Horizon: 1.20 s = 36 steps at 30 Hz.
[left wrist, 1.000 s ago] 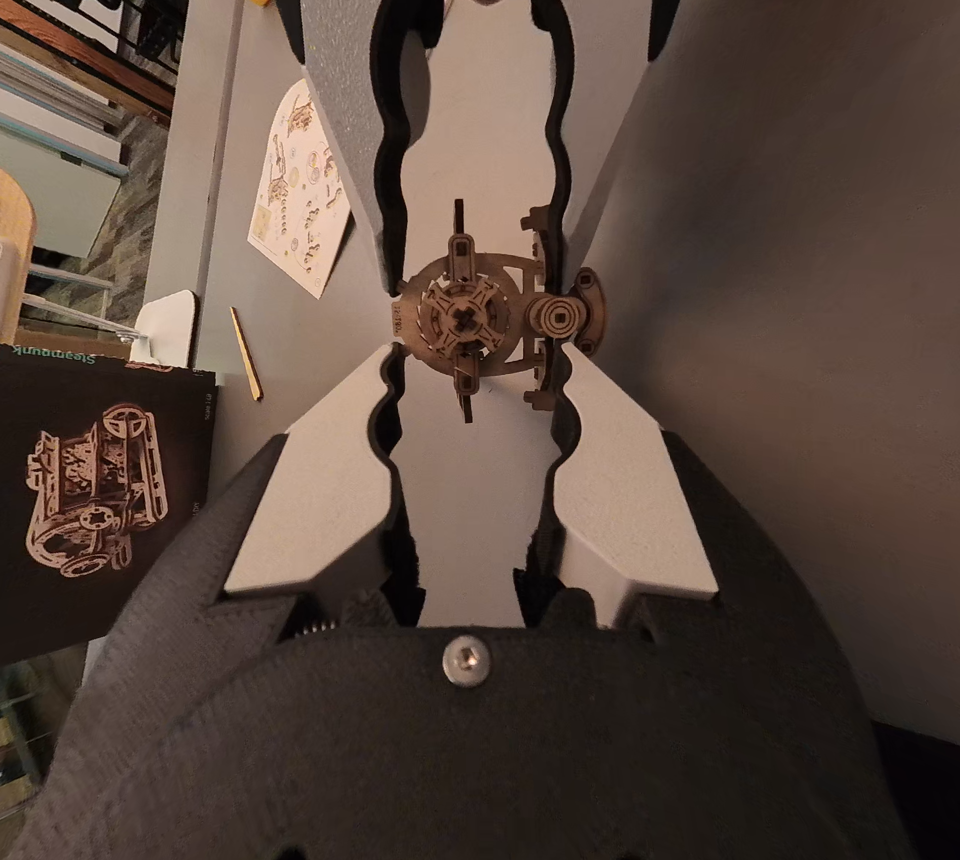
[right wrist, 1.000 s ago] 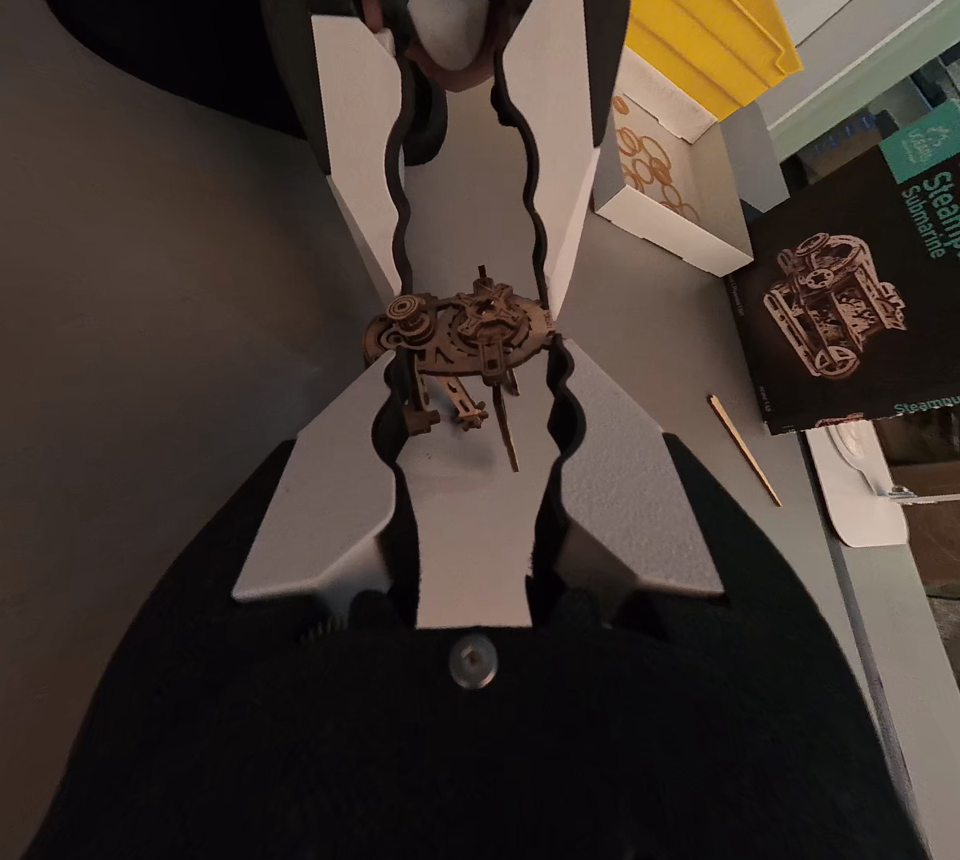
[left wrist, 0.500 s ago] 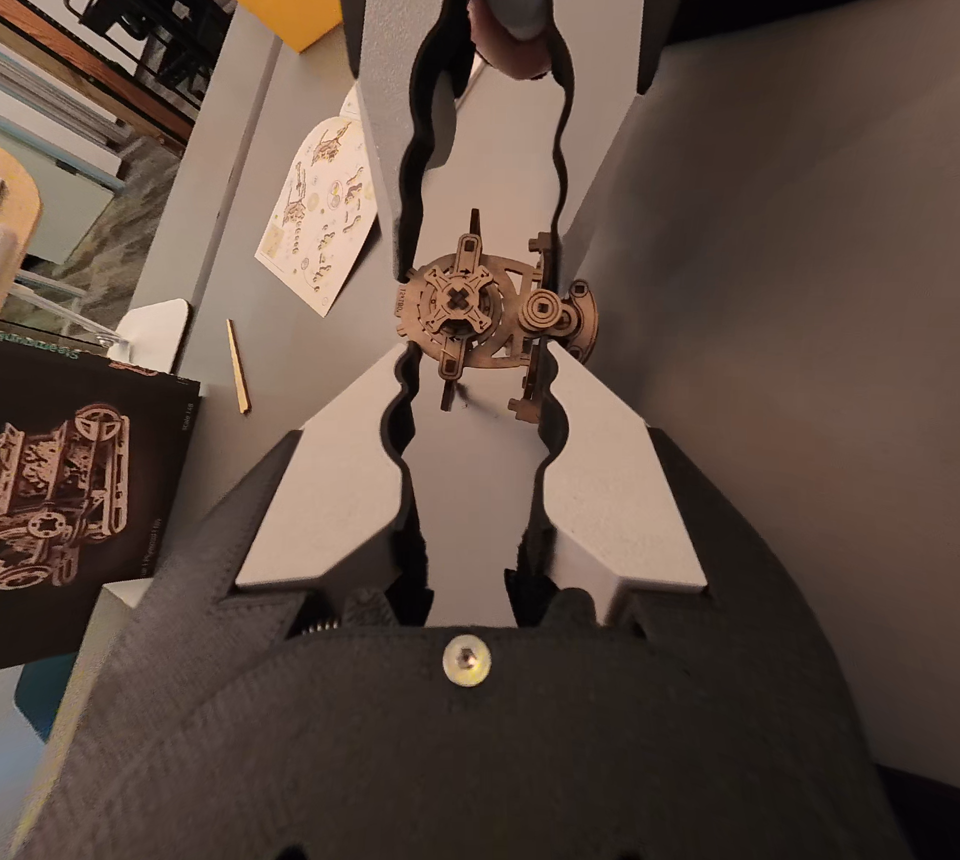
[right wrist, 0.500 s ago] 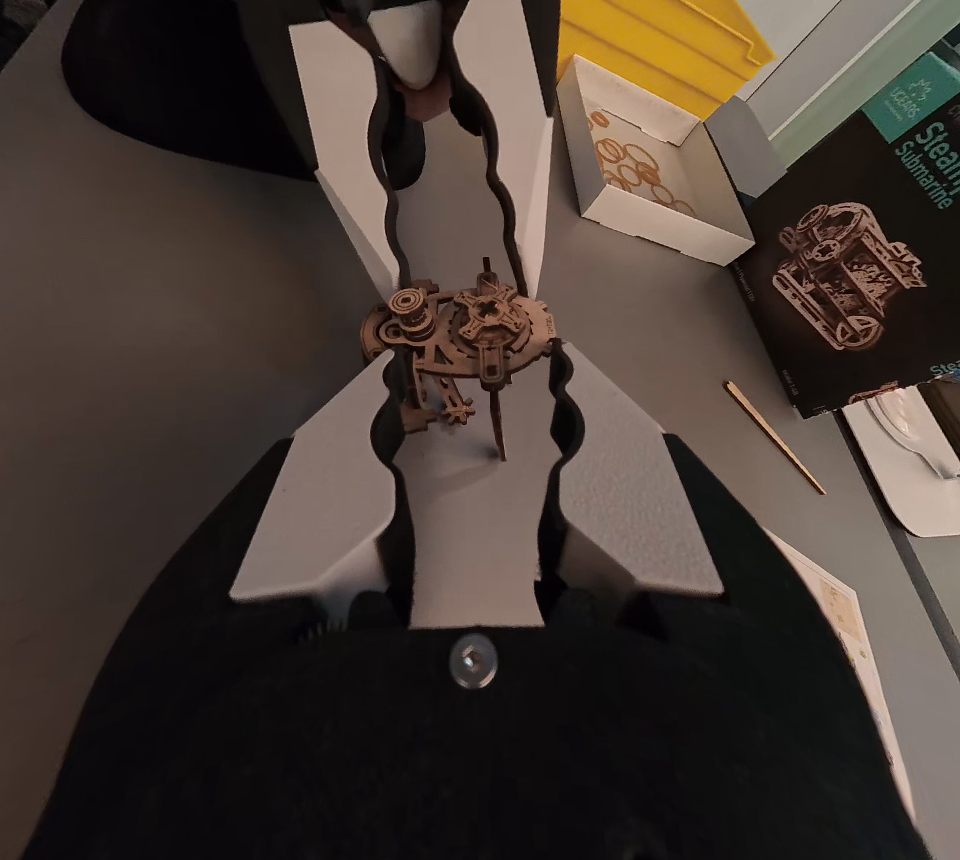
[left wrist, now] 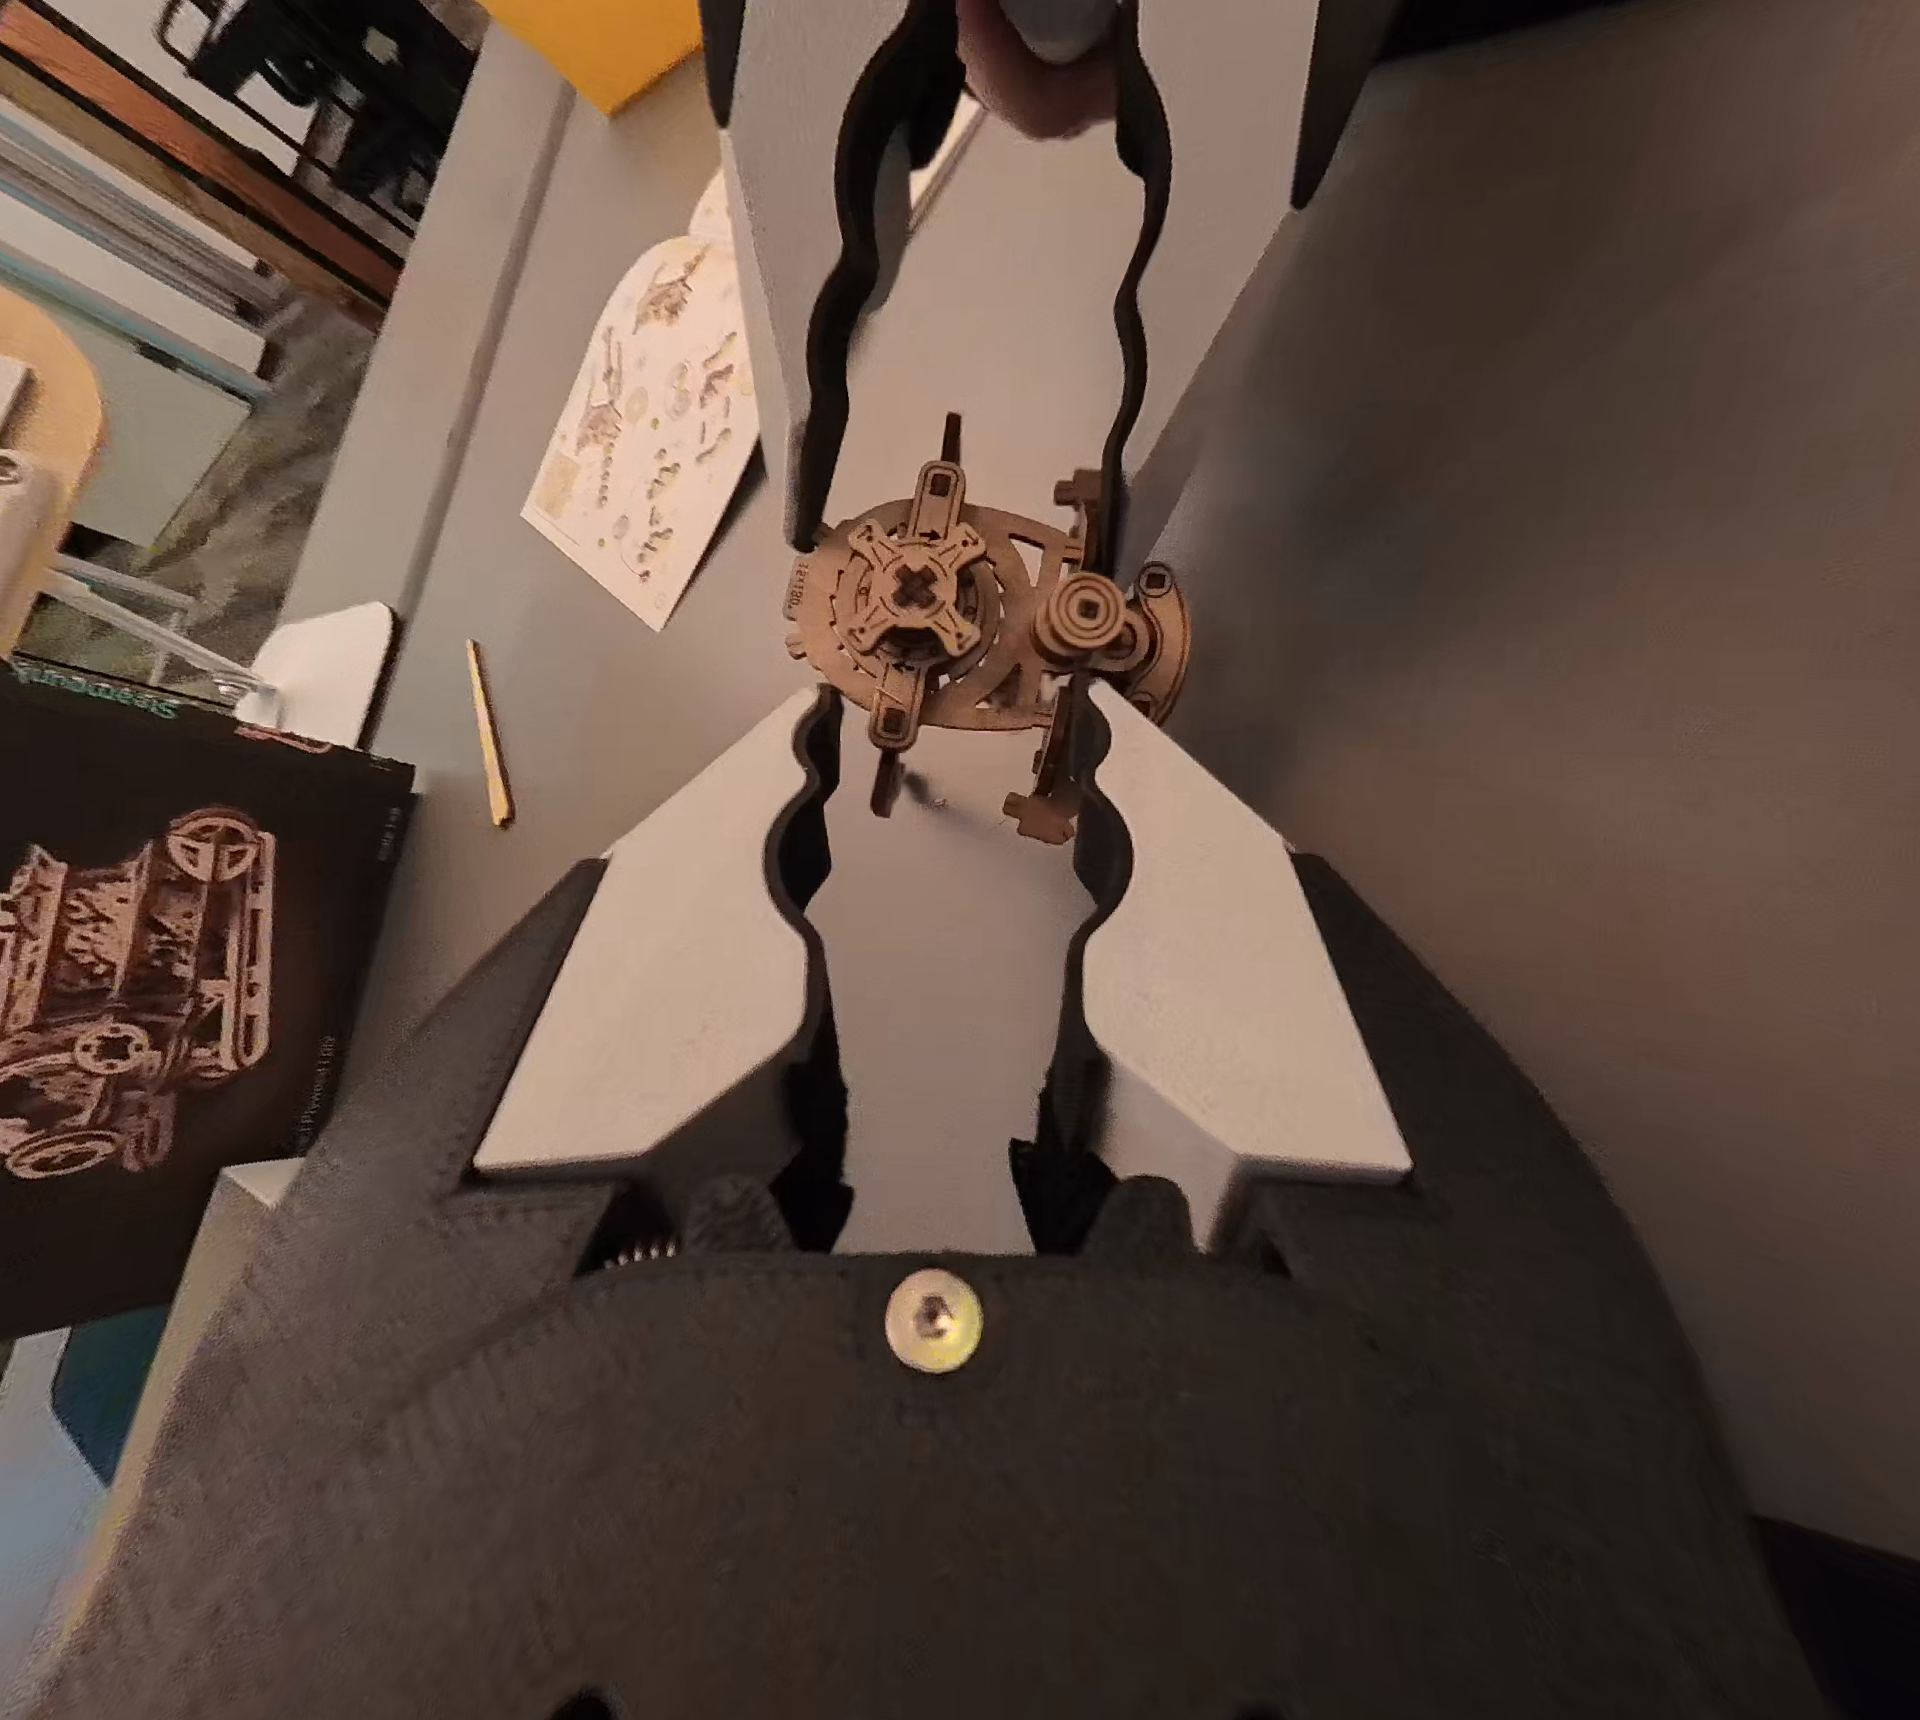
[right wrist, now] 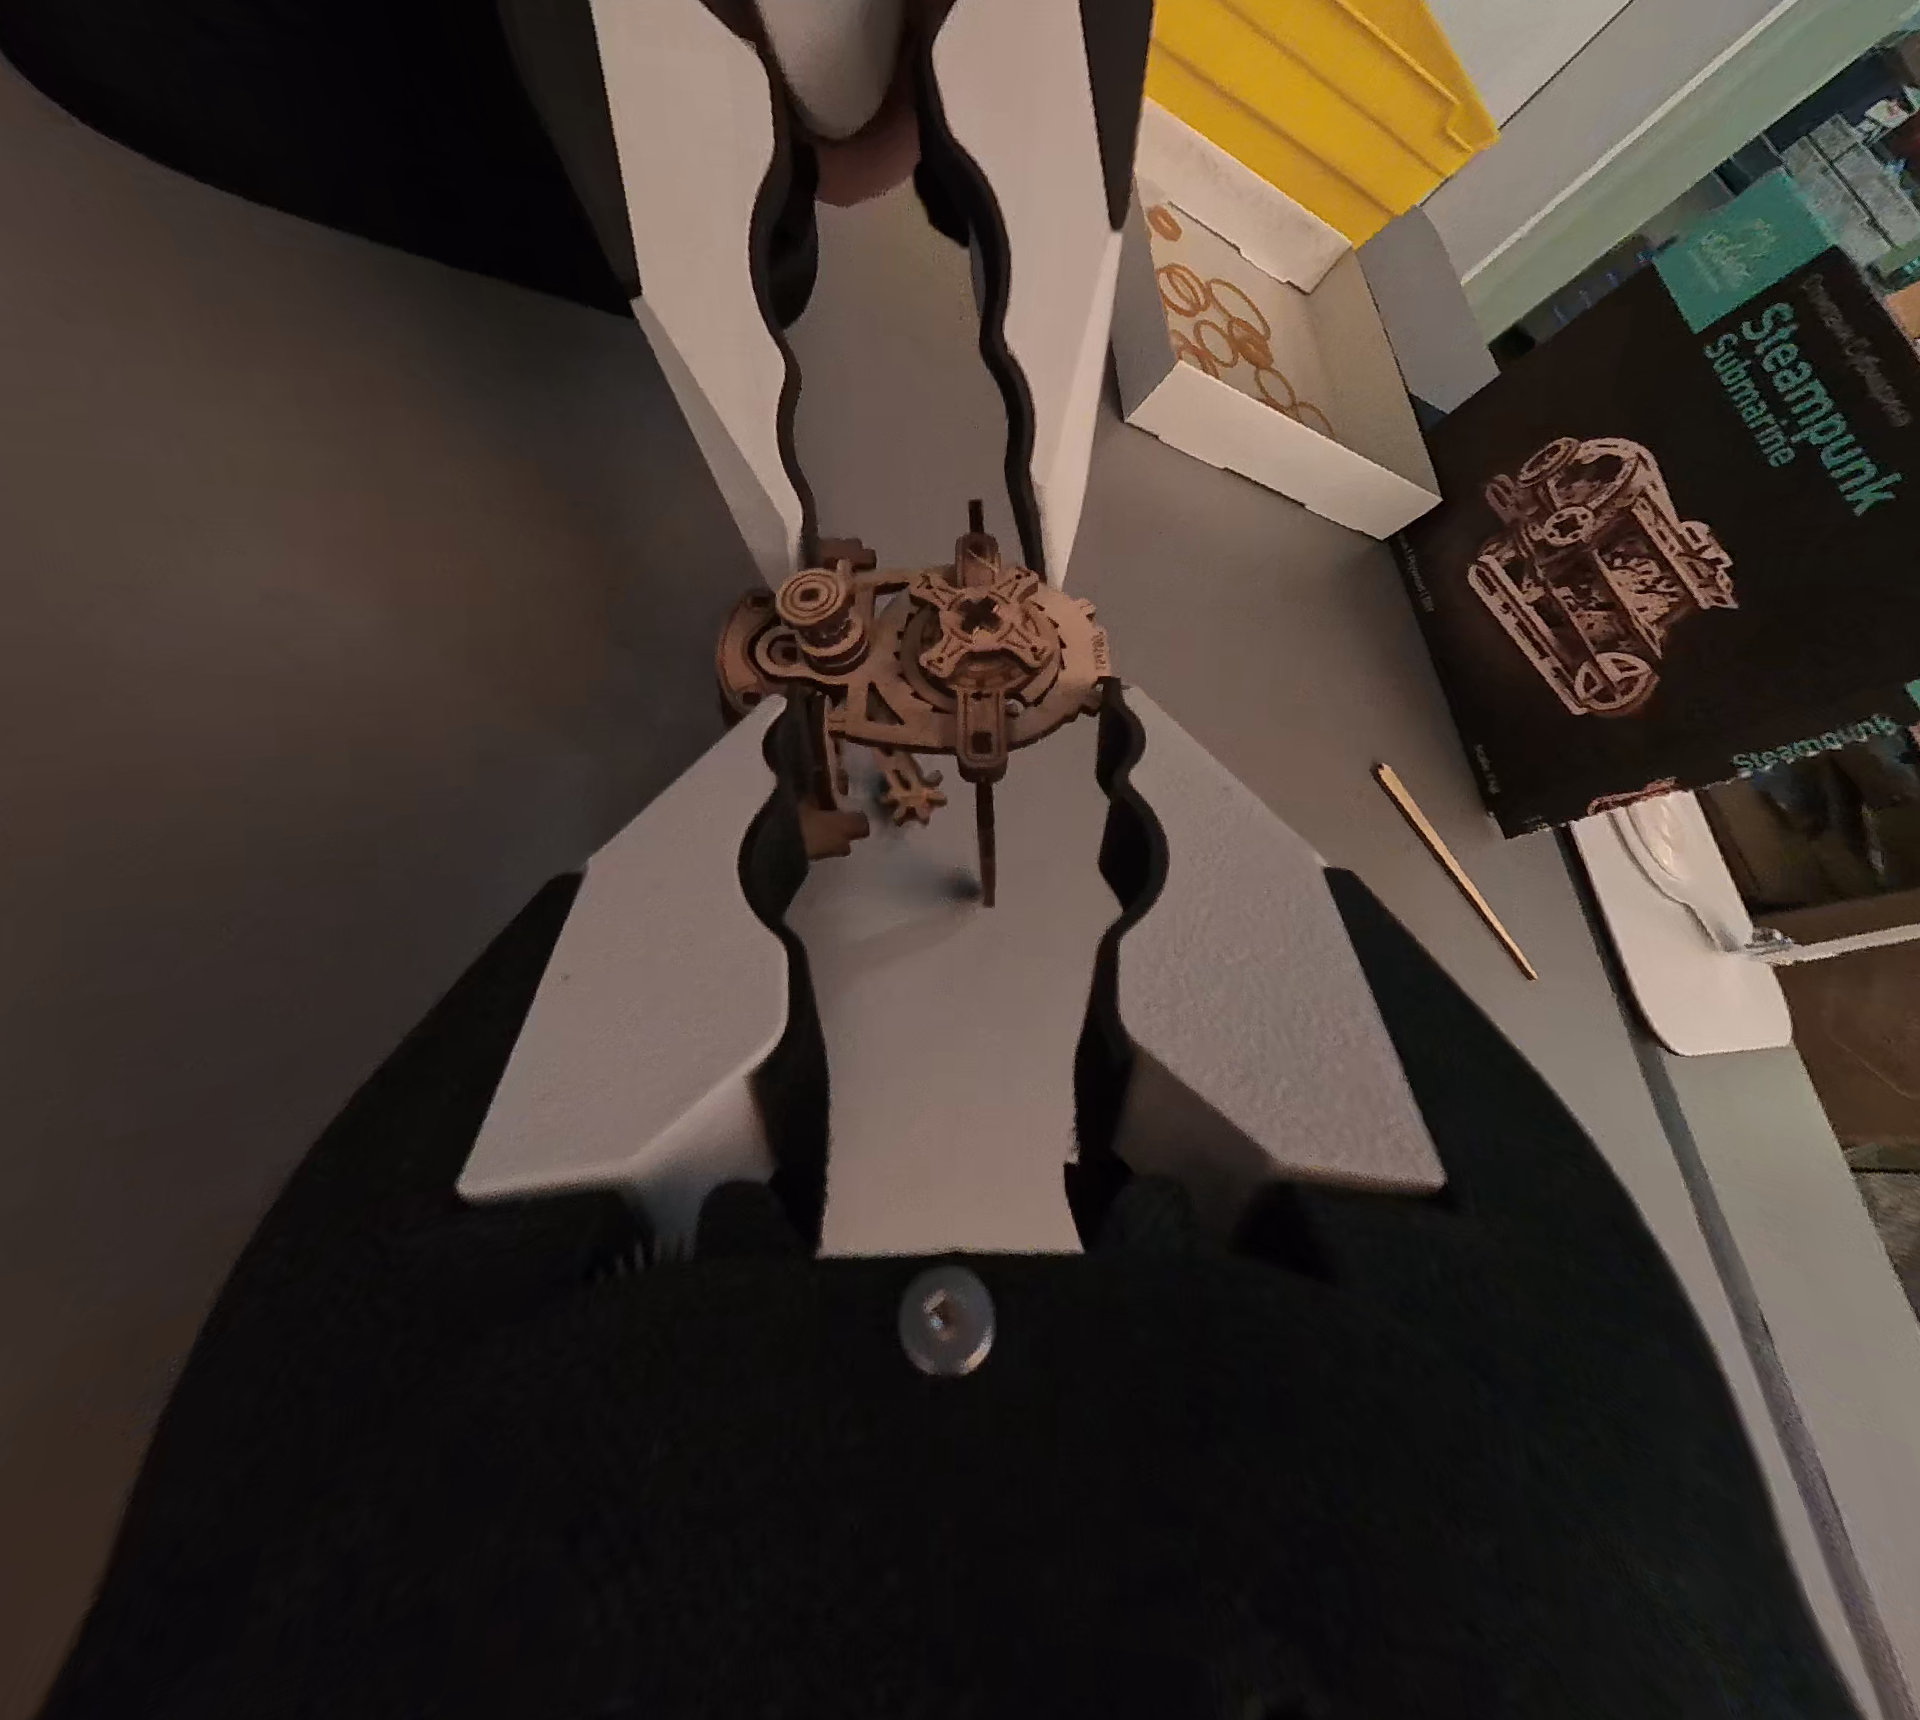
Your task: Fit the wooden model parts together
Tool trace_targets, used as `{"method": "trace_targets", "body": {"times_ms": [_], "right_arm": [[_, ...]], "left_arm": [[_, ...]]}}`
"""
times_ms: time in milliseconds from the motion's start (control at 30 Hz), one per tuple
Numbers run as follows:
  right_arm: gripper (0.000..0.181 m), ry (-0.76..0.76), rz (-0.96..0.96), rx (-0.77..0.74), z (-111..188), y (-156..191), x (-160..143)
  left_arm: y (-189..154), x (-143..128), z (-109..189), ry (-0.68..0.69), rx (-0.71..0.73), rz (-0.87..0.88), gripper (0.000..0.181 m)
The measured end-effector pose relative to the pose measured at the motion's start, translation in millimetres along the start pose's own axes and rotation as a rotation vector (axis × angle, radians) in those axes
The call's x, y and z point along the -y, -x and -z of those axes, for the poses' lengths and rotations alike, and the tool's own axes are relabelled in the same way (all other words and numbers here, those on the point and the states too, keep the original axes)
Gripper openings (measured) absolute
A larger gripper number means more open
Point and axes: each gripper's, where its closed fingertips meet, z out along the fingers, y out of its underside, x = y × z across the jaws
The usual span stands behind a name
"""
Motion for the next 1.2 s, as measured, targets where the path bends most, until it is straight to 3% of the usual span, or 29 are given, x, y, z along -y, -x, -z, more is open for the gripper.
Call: {"method": "trace_targets", "body": {"times_ms": [467,800,1200], "right_arm": [[0.055,-0.024,0.015,-0.017,-0.5,0.9,2.9],[0.055,0.020,0.090,-0.061,-0.5,-2.8,-1.2],[0.055,0.001,0.020,-0.041,0.8,-4.8,-0.8]], "left_arm": [[-3.1,-4.8,0.0,0.030,-0.069,0.084,0.037],[-0.1,-1.1,2.9,-0.002,-0.006,-0.030,0.039],[2.1,1.7,7.6,-0.022,0.015,-0.075,0.037]]}}
